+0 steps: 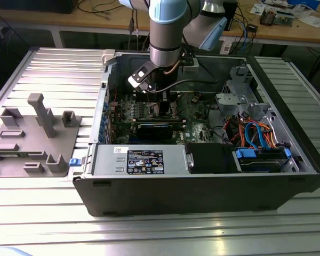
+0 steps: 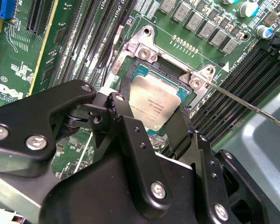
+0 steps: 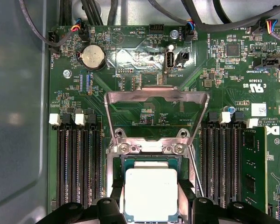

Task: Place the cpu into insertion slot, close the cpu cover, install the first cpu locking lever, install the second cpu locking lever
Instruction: 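Place the cpu into insertion slot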

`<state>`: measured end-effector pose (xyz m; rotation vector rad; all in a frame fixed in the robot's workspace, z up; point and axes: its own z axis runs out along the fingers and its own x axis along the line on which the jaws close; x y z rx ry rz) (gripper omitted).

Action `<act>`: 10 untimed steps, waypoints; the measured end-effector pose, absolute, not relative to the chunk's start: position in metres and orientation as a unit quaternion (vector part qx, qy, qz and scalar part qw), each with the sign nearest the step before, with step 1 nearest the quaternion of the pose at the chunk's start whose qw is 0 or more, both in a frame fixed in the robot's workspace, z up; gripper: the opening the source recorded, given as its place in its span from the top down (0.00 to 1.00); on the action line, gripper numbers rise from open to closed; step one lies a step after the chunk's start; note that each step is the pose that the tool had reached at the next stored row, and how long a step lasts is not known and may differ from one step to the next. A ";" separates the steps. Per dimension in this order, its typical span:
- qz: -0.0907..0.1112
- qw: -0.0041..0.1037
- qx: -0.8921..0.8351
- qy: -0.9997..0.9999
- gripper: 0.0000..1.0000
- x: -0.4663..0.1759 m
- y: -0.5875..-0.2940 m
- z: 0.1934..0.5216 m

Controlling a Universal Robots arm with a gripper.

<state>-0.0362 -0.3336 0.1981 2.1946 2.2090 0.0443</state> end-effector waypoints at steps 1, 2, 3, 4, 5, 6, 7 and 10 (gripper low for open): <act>0.014 0.014 0.705 0.709 0.46 -0.036 -0.334 0.198; 0.014 0.014 0.705 0.709 0.46 -0.036 -0.334 0.198; 0.014 0.014 0.705 0.709 0.46 -0.036 -0.334 0.198; 0.014 0.014 0.705 0.709 0.46 -0.036 -0.334 0.198; 0.015 0.013 0.705 0.709 0.45 -0.036 -0.333 0.197; 0.015 0.013 0.705 0.709 0.45 -0.036 -0.333 0.197; 0.015 0.014 0.705 0.709 0.45 -0.036 -0.333 0.198; 0.014 0.014 0.705 0.709 0.38 -0.036 -0.334 0.198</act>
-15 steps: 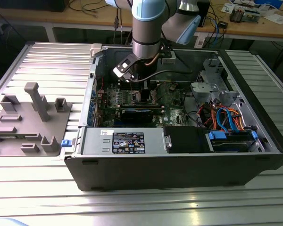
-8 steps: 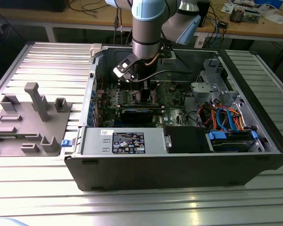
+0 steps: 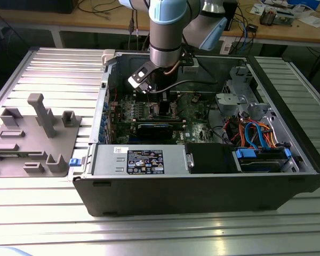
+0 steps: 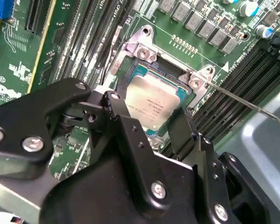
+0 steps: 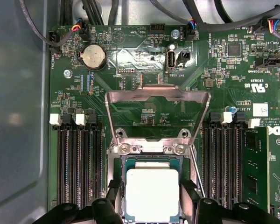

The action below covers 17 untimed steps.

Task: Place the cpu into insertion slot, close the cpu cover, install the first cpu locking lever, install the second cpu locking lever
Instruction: 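Place the cpu into insertion slot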

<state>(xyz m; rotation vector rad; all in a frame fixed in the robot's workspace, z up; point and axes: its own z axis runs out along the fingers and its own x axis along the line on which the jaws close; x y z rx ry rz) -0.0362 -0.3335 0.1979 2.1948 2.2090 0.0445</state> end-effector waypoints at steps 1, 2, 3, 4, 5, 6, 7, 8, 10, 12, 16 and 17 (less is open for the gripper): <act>0.014 0.014 0.705 0.709 0.38 -0.036 -0.334 0.198; 0.014 0.014 0.705 0.709 0.38 -0.036 -0.334 0.198; 0.014 0.014 0.705 0.709 0.38 -0.036 -0.334 0.199; 0.014 0.014 0.705 0.709 0.38 -0.036 -0.334 0.200; 0.014 0.014 0.705 0.709 0.38 -0.036 -0.334 0.201; 0.014 0.014 0.705 0.709 0.38 -0.036 -0.334 0.203; 0.014 0.014 0.705 0.709 0.38 -0.036 -0.334 0.204; 0.014 0.014 0.705 0.709 0.38 -0.036 -0.334 0.206; 0.014 0.014 0.705 0.709 0.38 -0.036 -0.334 0.209; 0.014 0.014 0.705 0.709 0.38 -0.036 -0.334 0.212; 0.014 0.014 0.705 0.709 0.47 -0.036 -0.333 0.215; 0.014 0.014 0.705 0.709 0.53 -0.036 -0.334 0.216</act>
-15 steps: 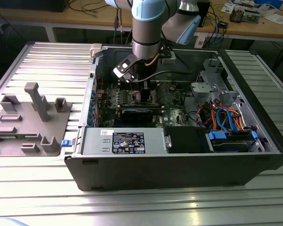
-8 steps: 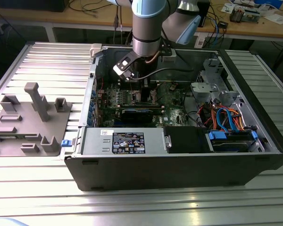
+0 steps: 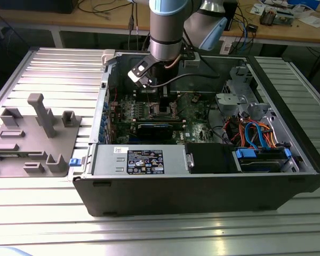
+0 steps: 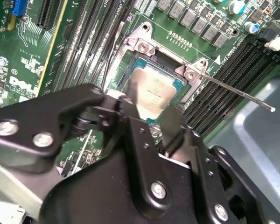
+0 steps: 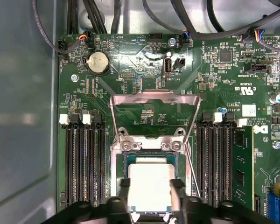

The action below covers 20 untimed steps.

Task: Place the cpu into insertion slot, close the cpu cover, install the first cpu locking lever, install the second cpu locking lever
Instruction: 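Place the cpu into insertion slot, then close the cpu cover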

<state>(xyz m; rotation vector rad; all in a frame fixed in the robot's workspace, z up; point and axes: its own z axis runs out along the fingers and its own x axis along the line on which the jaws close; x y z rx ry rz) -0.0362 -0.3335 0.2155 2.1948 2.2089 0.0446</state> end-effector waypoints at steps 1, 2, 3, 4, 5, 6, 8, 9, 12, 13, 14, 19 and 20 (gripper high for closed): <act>0.014 0.014 0.705 0.709 0.59 -0.036 -0.334 0.216; 0.014 0.014 0.705 0.709 0.65 -0.036 -0.334 0.216; 0.014 0.014 0.705 0.709 0.71 -0.036 -0.334 0.216; 0.014 0.014 0.705 0.709 0.71 -0.036 -0.334 0.216; 0.014 0.014 0.705 0.709 0.77 -0.036 -0.335 0.216; 0.014 0.014 0.705 0.709 0.83 -0.036 -0.336 0.216; 0.014 0.014 0.705 0.709 0.89 -0.036 -0.336 0.216; 0.014 0.014 0.705 0.709 0.89 -0.036 -0.336 0.216; 0.014 0.014 0.705 0.709 0.89 -0.036 -0.336 0.216; 0.014 0.014 0.705 0.709 0.89 -0.036 -0.337 0.216; 0.014 0.014 0.705 0.709 0.89 -0.036 -0.337 0.216; 0.014 0.014 0.705 0.709 0.89 -0.036 -0.337 0.216; 0.014 0.014 0.705 0.709 0.89 -0.036 -0.338 0.216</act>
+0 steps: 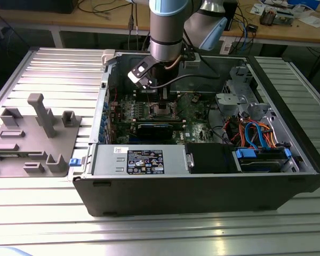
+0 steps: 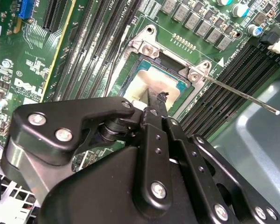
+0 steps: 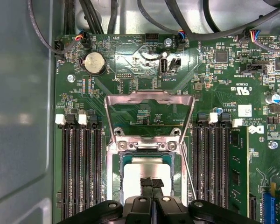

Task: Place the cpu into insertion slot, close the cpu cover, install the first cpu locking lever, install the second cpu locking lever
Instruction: 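Close the cpu cover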

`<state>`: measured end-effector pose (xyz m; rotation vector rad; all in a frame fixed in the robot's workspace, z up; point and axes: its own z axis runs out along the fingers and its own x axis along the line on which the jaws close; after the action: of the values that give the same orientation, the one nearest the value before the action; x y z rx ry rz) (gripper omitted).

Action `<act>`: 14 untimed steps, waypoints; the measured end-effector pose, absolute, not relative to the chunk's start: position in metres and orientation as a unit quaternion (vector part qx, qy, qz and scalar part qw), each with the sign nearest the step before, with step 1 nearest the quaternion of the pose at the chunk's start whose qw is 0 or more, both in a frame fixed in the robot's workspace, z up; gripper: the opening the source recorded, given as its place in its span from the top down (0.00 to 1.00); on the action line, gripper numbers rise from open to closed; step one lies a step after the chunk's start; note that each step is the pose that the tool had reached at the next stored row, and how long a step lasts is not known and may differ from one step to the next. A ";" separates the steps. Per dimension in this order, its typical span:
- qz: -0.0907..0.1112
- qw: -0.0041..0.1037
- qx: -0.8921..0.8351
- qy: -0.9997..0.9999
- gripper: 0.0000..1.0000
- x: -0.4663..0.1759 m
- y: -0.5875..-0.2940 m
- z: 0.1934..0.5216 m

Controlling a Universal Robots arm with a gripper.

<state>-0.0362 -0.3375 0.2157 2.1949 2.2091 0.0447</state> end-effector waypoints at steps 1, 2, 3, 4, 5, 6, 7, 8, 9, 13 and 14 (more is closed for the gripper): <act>0.014 0.014 0.705 0.709 0.89 -0.036 -0.338 0.216; 0.014 0.013 0.705 0.709 0.89 -0.036 -0.338 0.216; 0.014 0.013 0.705 0.709 0.89 -0.036 -0.338 0.216; 0.013 0.012 0.705 0.709 0.89 -0.036 -0.338 0.216; 0.012 0.012 0.705 0.709 0.89 -0.036 -0.338 0.217; 0.011 0.011 0.705 0.709 0.89 -0.036 -0.338 0.218; 0.011 0.010 0.705 0.709 0.89 -0.036 -0.338 0.220; 0.011 0.010 0.705 0.709 0.89 -0.036 -0.338 0.220; 0.011 0.010 0.705 0.709 0.89 -0.036 -0.338 0.220; 0.010 0.009 0.705 0.709 0.89 -0.036 -0.338 0.221; 0.010 0.009 0.705 0.709 0.89 -0.036 -0.338 0.221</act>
<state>-0.0361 -0.3376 0.2208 2.2012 2.2157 0.0306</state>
